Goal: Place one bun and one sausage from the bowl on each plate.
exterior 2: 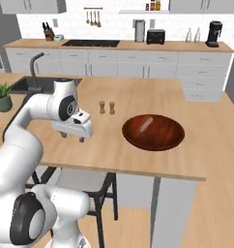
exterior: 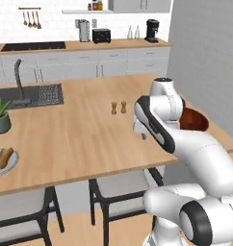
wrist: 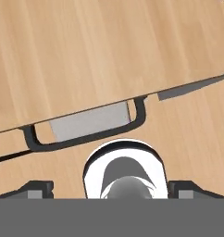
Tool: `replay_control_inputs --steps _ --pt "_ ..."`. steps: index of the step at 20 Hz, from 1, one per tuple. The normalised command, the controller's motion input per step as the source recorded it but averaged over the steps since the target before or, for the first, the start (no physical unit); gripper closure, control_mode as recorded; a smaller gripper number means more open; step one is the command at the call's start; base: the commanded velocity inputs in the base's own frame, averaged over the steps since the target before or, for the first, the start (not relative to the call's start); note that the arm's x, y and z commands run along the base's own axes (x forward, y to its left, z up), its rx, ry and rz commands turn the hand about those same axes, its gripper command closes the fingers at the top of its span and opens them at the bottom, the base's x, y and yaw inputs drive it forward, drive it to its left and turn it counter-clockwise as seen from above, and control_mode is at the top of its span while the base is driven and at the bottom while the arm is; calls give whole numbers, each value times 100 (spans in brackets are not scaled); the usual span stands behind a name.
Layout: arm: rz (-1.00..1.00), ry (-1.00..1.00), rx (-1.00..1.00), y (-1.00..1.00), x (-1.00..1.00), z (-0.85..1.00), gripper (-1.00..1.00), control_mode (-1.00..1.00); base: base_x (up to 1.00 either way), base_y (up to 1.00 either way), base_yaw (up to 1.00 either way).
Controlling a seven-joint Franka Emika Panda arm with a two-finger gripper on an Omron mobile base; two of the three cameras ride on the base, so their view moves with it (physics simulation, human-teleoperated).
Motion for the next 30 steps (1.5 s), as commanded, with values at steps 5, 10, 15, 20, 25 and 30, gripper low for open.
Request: replay_control_inputs --steps 5,10,15,20,25,30 --pt "0 0 0 0 0 0 -100 100 22 -100 -14" --pt "0 0 0 0 0 0 -100 100 82 -65 -12" --pt "0 0 0 0 0 0 -100 100 29 0 0" --pt "1 2 1 0 58 0 -100 -100 12 0 0" --pt "1 5 14 -3 100 1 -100 -100 0 0 0" --pt "0 -1 19 -9 100 0 -100 -100 0 0 0"
